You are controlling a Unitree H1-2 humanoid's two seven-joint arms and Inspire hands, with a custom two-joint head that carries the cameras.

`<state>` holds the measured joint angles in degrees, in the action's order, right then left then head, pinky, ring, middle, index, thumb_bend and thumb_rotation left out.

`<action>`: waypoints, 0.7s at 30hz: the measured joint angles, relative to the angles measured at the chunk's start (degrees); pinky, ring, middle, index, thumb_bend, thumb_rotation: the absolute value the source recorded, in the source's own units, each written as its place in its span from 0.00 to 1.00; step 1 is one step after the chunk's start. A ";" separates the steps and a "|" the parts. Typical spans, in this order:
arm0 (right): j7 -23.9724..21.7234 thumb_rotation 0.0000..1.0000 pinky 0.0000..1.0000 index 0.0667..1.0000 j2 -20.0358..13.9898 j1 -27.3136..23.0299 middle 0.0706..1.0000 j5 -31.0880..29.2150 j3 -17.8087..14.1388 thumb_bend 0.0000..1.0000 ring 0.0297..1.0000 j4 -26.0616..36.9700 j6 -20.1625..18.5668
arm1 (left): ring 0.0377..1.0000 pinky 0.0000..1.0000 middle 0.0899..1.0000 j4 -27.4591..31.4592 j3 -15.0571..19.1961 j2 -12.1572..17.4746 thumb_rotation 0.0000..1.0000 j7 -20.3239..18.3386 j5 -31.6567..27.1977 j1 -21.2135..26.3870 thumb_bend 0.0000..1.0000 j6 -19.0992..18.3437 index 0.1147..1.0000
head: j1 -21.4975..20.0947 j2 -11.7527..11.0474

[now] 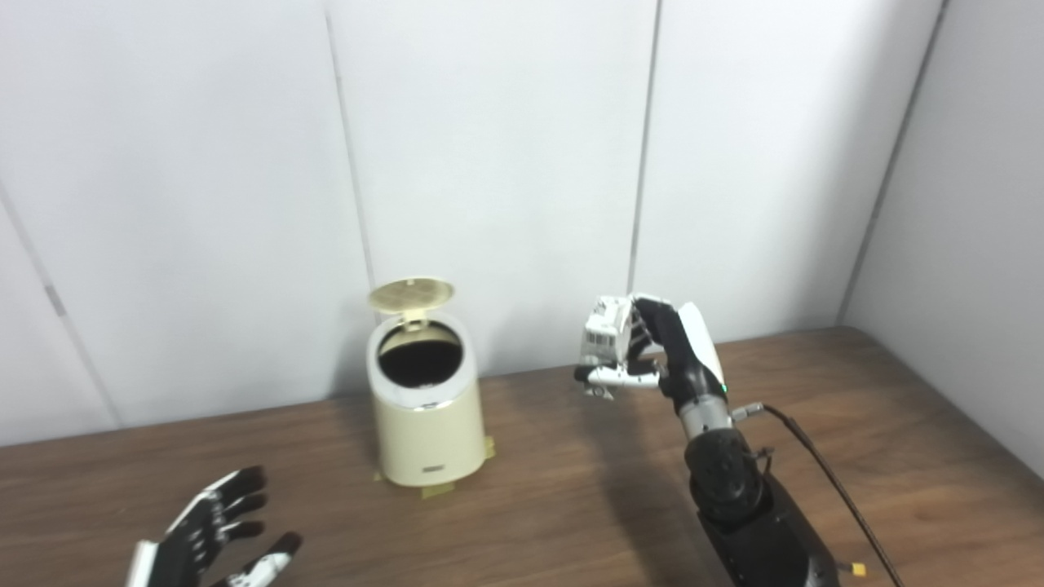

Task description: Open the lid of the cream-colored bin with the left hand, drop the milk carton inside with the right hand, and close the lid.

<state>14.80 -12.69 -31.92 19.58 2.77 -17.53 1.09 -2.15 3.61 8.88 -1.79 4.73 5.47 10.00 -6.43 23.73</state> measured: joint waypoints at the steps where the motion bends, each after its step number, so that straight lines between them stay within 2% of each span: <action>1: -0.87 0.00 0.36 0.49 0.21 -0.29 0.46 -0.16 0.17 0.52 0.40 0.75 -0.11 | 0.76 0.66 0.78 0.00 -0.08 -0.23 0.16 0.06 0.04 0.03 0.69 0.00 0.75 | 0.89 0.00; 3: -2.35 0.00 0.36 0.49 0.45 -0.79 0.47 -0.58 0.27 0.50 0.40 1.71 -0.16 | 0.76 0.67 0.78 0.00 -0.32 -0.58 0.18 0.35 0.28 0.15 0.70 0.00 0.74 | 1.77 0.43; 8: -4.42 0.00 0.33 0.51 2.38 -1.94 0.46 -0.28 0.51 0.50 0.40 5.62 -3.83 | 0.78 0.69 0.79 -0.02 -1.02 -0.71 0.20 1.23 0.53 0.19 0.71 0.05 0.76 | 3.18 0.26; 12: -5.57 0.00 0.35 0.51 3.78 -3.98 0.46 -0.09 1.48 0.50 0.38 5.75 -3.86 | 0.78 0.68 0.79 -0.02 -1.46 -1.26 0.19 1.59 0.53 0.33 0.71 0.04 0.76 | 4.50 -0.53; 21: -6.51 0.00 0.36 0.51 6.25 -7.12 0.46 -0.20 2.50 0.50 0.38 4.60 -2.96 | 0.79 0.70 0.80 -0.03 -2.04 -2.35 0.20 2.05 0.69 0.66 0.70 0.03 0.76 | 5.73 0.00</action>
<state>8.29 -6.43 -39.04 19.37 5.27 -12.92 -1.87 -2.17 1.57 6.53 0.27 5.42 6.12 10.03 -0.70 23.73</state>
